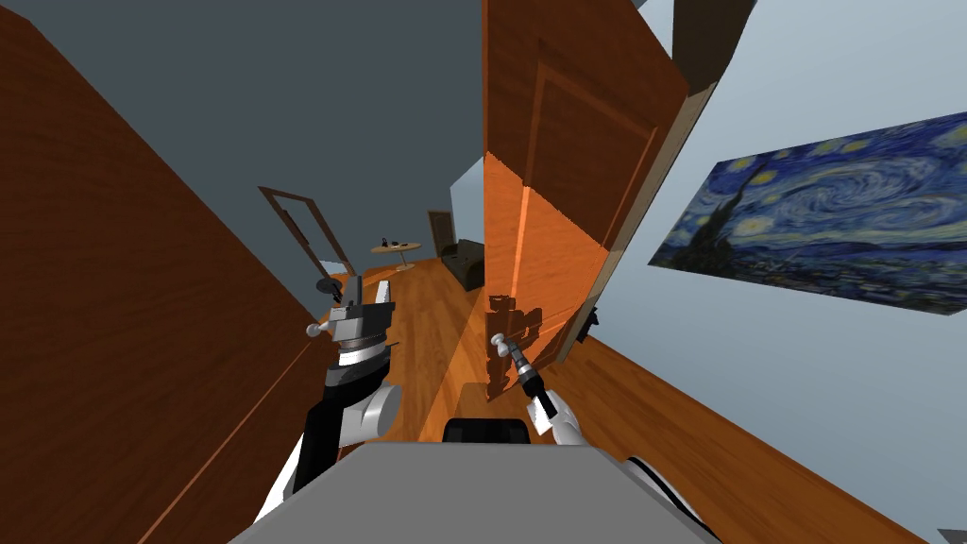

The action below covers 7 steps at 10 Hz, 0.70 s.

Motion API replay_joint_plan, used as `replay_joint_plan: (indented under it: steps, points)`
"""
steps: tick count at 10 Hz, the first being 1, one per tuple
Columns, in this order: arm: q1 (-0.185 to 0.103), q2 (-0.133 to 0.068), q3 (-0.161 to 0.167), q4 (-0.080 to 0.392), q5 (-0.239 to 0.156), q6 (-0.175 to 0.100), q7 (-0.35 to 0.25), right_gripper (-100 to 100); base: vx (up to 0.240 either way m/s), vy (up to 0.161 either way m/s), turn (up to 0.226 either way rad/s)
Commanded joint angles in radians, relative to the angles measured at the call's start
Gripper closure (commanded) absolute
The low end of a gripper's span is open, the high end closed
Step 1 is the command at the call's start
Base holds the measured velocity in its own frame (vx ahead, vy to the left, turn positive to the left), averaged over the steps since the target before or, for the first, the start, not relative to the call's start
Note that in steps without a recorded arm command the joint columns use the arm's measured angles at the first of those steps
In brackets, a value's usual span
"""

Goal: Push the door open

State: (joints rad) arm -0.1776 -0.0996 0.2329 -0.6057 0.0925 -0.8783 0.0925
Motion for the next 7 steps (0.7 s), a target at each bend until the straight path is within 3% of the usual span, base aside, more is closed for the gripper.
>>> replay_joint_plan:
  steps: [1, 7]
  points:
    - [0.012, 0.000, -0.005, -0.014, 0.018, 0.003, 0.047, -100, -0.025, -0.009, -0.016]
    - [0.049, 0.003, -0.033, -0.058, 0.091, 0.007, 0.205, -100, -0.037, -0.002, -0.015]
